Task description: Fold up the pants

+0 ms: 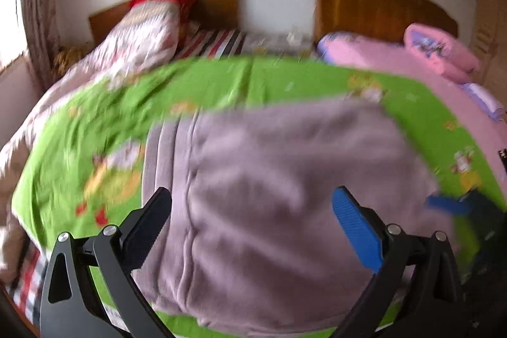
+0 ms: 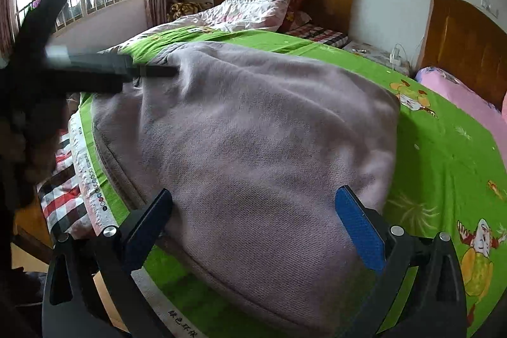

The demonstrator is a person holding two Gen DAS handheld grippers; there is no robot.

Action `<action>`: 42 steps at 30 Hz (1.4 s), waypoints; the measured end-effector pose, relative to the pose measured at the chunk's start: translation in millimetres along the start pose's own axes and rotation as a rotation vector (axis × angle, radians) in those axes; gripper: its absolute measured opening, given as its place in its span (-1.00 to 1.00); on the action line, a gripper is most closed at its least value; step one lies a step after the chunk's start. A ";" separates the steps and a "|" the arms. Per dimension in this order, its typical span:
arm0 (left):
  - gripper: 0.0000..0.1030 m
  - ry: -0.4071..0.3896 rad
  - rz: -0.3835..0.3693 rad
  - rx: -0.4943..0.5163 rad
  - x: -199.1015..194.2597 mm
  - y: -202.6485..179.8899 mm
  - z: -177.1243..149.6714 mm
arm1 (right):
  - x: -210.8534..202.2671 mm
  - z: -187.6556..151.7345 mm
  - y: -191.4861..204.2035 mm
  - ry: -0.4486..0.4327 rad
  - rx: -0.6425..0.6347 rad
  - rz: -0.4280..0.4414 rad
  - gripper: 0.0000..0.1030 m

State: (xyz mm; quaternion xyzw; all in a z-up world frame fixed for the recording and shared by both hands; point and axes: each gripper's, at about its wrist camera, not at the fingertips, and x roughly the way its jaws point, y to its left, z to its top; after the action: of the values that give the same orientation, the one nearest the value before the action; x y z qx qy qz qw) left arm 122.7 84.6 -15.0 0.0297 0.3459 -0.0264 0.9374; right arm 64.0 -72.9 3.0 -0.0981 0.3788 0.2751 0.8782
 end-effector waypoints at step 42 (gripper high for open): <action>0.97 -0.261 0.100 -0.427 -41.1 105.8 -55.6 | -110.8 -59.1 -51.8 -0.180 0.257 -0.047 0.92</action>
State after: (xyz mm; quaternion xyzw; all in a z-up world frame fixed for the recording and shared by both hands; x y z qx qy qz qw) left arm 62.9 195.4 -26.6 -0.1554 0.2179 0.0898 0.9593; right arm -5.5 -183.7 39.8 0.0314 0.3281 0.2114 0.9201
